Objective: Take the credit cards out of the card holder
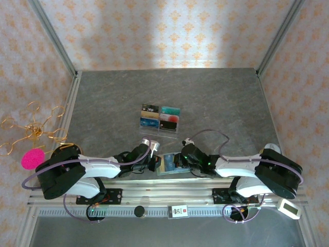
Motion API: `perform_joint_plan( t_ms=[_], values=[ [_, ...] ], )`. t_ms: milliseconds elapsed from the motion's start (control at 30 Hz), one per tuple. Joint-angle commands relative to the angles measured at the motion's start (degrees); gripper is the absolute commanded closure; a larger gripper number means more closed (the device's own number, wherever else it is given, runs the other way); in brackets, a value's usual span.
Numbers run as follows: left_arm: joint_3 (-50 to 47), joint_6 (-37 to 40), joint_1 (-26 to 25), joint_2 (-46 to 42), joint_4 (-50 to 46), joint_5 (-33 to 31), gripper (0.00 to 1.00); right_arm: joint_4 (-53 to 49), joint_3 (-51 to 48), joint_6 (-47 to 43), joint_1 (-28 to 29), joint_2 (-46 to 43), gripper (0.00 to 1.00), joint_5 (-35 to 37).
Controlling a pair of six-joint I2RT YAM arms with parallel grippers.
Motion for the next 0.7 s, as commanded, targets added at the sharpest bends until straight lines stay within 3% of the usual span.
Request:
perform_joint_plan(
  t_ms=[0,167,300,500,667],
  values=[
    [-0.8,1.5,1.1,-2.1,-1.7,0.4,1.00,-1.1,-1.3,0.9,0.1,-1.4,1.00,2.8],
    [1.1,1.4,-0.6,-5.9,0.3,3.1,1.00,1.1,-0.2,0.2,1.4,1.4,1.00,1.3],
    [4.3,1.5,-3.4,-2.4,-0.1,3.0,1.00,2.8,0.2,1.6,2.5,2.2,1.00,2.4],
    [4.7,0.9,-3.5,1.6,-4.3,-1.4,1.00,1.3,0.3,2.8,2.4,1.8,1.00,3.8],
    [2.8,0.2,-3.4,0.0,-2.0,0.1,1.00,2.8,-0.9,4.8,2.4,1.1,1.00,5.1]
  ],
)
